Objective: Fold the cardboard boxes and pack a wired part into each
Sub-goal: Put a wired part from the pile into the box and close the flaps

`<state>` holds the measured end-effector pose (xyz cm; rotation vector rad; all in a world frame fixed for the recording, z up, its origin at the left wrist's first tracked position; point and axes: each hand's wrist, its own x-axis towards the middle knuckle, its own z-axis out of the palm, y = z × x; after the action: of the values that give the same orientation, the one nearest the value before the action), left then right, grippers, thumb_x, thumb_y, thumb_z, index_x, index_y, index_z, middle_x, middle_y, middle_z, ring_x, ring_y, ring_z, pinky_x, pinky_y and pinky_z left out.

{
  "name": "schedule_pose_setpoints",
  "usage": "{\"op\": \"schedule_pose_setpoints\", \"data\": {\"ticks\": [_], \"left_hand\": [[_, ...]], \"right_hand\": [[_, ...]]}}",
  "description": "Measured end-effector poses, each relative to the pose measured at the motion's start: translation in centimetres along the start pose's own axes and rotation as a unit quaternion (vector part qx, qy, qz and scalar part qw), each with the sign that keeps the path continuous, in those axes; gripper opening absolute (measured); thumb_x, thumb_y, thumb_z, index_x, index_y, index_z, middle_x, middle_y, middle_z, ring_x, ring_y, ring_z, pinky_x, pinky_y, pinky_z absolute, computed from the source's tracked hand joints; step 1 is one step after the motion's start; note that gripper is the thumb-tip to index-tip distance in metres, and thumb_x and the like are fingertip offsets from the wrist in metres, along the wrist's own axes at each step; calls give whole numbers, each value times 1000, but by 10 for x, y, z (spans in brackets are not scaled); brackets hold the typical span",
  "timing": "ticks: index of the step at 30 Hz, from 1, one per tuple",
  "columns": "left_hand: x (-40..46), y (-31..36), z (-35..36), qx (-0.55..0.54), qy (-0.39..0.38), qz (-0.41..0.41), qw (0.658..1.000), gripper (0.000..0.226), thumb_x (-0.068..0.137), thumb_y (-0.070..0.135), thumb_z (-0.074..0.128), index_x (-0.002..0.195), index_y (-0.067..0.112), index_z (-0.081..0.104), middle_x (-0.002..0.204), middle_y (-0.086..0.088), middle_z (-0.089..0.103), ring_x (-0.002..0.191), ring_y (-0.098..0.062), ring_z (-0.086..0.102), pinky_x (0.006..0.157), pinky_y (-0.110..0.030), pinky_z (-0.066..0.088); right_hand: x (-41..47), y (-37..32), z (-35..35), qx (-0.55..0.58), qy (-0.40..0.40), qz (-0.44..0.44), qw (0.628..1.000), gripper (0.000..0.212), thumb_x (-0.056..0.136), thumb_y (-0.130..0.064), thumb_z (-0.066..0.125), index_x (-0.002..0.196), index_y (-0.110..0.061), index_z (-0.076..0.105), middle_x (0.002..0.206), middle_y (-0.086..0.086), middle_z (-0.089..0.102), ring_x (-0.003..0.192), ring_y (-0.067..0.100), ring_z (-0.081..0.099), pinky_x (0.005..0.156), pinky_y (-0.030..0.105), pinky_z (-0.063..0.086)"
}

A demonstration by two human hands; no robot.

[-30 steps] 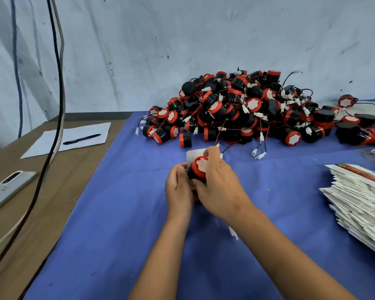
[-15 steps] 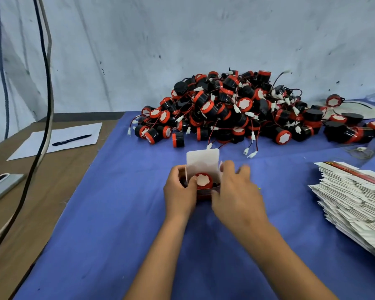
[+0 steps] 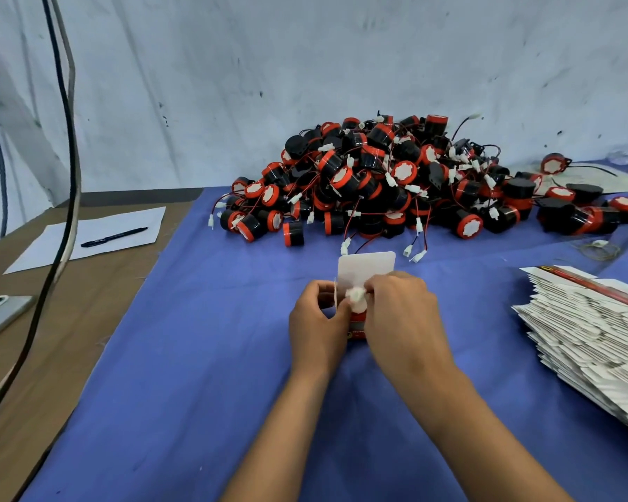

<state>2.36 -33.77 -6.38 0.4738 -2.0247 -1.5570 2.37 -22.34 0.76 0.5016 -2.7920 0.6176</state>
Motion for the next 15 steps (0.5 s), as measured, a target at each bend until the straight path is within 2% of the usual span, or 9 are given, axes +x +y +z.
{"op": "schedule_pose_setpoints", "data": {"ticks": [3, 5, 8, 11, 15], "left_hand": [[-4, 2, 7, -1, -3, -10, 1000, 12, 88, 26, 76, 94, 28, 66, 90, 11, 74, 80, -5, 67, 65, -24, 52], [-6, 2, 9, -1, -2, -8, 1000, 13, 88, 27, 76, 94, 29, 64, 90, 11, 73, 76, -3, 65, 62, -21, 51], [-8, 4, 9, -15, 3, -1, 1000, 16, 87, 23, 77, 92, 27, 63, 87, 10, 72, 70, 2, 63, 53, -12, 45], [-9, 5, 10, -11, 6, -1, 1000, 17, 86, 20, 78, 89, 26, 62, 83, 9, 71, 67, 4, 61, 52, -10, 43], [-7, 5, 10, -21, 2, -10, 1000, 18, 84, 21, 80, 87, 24, 63, 80, 11, 72, 67, -1, 63, 55, -14, 45]], "right_hand": [[0, 0, -2, 3, 25, 9, 1000, 25, 97, -18, 55, 74, -17, 47, 96, 0, 39, 74, 21, 39, 56, 30, 24], [1, -3, -3, -18, 5, 2, 1000, 35, 96, -18, 57, 68, -18, 37, 93, 1, 38, 74, 20, 39, 60, 28, 27], [5, -6, -7, -56, -38, -1, 998, 36, 88, -7, 55, 65, -22, 31, 75, -2, 38, 60, 16, 35, 50, 27, 26], [9, -4, -9, -79, -68, 9, 995, 36, 88, -4, 56, 65, -21, 33, 69, -3, 32, 59, 16, 33, 45, 26, 21], [14, -5, -9, -45, -25, 12, 999, 33, 88, -1, 53, 73, -17, 29, 69, -3, 29, 56, 12, 26, 45, 25, 18]]}}
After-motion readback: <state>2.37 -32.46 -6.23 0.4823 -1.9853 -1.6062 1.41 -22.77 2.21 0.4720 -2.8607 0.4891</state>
